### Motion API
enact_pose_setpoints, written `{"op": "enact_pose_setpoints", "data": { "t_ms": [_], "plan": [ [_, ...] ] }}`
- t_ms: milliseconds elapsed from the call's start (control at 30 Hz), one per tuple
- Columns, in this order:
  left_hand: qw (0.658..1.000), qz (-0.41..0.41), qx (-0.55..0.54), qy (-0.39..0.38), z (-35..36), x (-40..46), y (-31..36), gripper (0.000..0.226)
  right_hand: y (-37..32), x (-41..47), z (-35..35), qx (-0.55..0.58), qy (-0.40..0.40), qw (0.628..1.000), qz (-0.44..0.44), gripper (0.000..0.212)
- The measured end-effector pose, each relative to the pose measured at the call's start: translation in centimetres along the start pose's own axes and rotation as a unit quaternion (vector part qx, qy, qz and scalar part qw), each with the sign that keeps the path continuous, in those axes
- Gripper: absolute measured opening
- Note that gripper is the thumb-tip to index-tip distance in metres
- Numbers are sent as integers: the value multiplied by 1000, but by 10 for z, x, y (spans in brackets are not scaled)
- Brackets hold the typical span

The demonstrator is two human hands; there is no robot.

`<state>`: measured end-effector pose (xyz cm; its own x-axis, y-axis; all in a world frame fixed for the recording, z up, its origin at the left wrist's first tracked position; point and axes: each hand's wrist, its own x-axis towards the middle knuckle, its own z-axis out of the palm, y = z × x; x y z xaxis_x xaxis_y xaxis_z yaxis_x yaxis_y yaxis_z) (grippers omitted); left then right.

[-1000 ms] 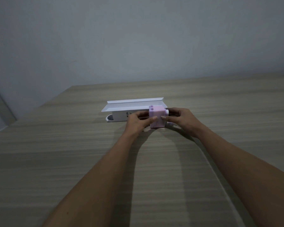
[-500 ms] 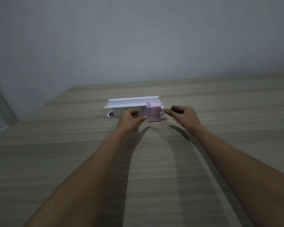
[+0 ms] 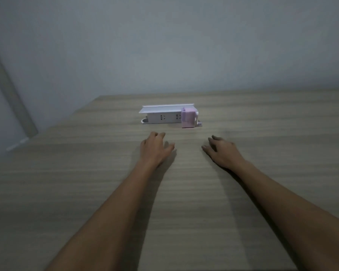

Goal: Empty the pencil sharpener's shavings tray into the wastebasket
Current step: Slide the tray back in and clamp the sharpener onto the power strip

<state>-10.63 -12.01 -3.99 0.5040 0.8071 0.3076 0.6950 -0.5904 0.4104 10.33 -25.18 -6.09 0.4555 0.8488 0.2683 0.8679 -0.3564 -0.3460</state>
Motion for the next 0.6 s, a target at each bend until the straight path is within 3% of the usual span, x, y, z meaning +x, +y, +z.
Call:
{"op": "enact_pose_setpoints", "data": {
  "t_ms": [133,600],
  "plan": [
    [996,-21,54,-71,2,-24,-8,71,-5,-15,-1,-22,-5,1000,-1,50],
    [990,-16,103,-97,6,-39,-15,77,-2,-28,10,-57,-30,998,14,51]
  ]
}}
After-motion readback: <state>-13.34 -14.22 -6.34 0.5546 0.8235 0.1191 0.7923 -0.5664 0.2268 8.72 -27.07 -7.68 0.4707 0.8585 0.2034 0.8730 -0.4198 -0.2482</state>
